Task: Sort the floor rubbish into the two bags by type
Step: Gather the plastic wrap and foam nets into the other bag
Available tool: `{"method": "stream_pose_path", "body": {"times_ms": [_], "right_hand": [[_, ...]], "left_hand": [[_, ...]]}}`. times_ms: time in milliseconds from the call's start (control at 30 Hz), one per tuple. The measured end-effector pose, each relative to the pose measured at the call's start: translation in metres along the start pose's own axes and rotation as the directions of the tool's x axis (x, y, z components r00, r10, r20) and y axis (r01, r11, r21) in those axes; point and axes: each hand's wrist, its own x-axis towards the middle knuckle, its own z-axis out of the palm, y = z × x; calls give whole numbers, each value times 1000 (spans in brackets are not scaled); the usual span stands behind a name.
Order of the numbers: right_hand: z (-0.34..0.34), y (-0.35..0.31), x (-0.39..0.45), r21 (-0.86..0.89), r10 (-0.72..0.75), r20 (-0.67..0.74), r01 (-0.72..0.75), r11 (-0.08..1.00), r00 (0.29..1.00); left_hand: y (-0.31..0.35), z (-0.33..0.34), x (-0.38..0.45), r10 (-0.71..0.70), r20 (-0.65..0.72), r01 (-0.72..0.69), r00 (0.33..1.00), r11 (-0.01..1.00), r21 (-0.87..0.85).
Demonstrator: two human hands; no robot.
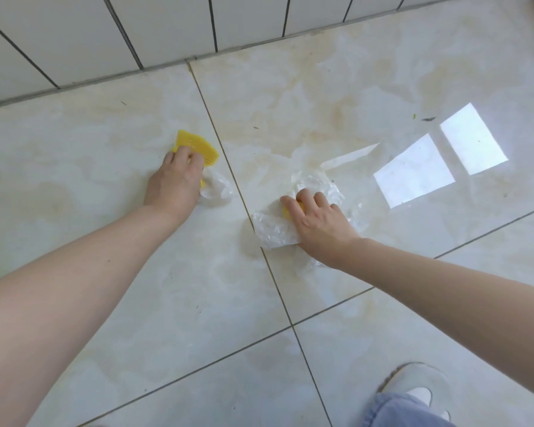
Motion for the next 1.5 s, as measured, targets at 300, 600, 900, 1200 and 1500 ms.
{"method": "stream_pose_path", "body": {"times_ms": [300, 600, 900, 1200, 1500], "right_hand": [[-21, -15, 12, 206, -22, 30, 15, 978, 999], [-54, -72, 20, 350, -134, -95, 159, 923, 986], [-76, -109, 6, 459, -159, -151, 211, 863, 976], [-131, -168, 13, 882, -33, 5, 12, 471, 999], [-205, -241, 35, 996, -118, 30, -19, 88, 993]], "left_hand": [[-11, -17, -23, -53, 126, 54, 991, 999, 0], [-34, -21, -86, -117, 314, 124, 942, 992, -2], [-72, -27, -159, -147, 322, 168, 935, 985, -39], [-128, -113, -143, -333, 69, 333, 941, 865, -374], [-186, -250, -131, -441, -139, 339, 887, 824, -453]]}}
